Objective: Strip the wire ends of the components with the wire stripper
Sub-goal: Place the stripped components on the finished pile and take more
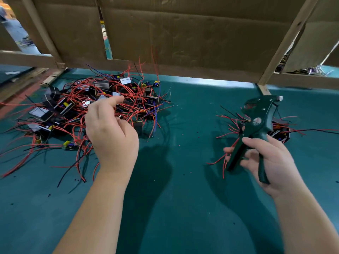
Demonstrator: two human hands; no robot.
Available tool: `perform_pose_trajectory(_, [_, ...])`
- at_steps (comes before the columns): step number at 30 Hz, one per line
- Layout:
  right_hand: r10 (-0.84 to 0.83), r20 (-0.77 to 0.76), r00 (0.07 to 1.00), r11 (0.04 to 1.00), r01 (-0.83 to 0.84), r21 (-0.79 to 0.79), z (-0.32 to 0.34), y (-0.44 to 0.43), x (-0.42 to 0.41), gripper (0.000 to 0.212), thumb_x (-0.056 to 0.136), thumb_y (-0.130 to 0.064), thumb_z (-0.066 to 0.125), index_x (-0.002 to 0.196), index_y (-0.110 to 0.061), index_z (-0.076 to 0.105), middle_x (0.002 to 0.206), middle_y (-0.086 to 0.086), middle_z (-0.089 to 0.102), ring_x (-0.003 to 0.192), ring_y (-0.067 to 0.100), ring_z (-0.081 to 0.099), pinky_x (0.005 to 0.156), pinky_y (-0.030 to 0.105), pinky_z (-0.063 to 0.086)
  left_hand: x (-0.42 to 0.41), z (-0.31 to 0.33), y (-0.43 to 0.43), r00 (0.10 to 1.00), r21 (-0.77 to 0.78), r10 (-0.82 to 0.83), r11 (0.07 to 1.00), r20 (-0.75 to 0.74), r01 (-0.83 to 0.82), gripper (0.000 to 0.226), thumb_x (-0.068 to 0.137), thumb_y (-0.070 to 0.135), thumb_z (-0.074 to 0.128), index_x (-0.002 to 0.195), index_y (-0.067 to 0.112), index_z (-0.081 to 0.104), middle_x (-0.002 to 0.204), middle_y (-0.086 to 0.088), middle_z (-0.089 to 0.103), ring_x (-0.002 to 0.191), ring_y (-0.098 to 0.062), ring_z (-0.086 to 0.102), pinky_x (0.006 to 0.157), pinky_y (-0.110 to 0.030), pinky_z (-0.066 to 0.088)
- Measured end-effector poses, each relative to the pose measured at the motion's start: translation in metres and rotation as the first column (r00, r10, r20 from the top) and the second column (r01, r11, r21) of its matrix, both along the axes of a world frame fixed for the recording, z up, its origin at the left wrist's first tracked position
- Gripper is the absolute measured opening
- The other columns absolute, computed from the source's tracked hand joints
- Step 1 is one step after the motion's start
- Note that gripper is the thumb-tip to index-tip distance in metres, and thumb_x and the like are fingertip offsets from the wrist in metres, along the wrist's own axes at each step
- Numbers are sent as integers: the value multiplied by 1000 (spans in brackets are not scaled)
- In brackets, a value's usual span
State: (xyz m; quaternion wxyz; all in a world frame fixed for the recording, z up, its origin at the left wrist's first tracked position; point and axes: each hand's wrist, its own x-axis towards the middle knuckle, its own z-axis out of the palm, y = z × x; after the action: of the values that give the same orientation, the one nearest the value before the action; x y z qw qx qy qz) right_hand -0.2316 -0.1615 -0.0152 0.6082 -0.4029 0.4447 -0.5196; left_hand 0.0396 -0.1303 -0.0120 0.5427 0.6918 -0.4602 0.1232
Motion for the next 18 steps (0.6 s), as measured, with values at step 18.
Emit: perform_pose_trajectory(18, [65,184,981,993,-82,88,-10,-3,20,8,95,-1,45,90,-8,46,94,16,50,85,46,67,67,54,56,29,-16,-6,995,291,-16,956,-97,44,40,80,9,73,119,14,64,114,-6,66,104,-23,61,91,-26,42])
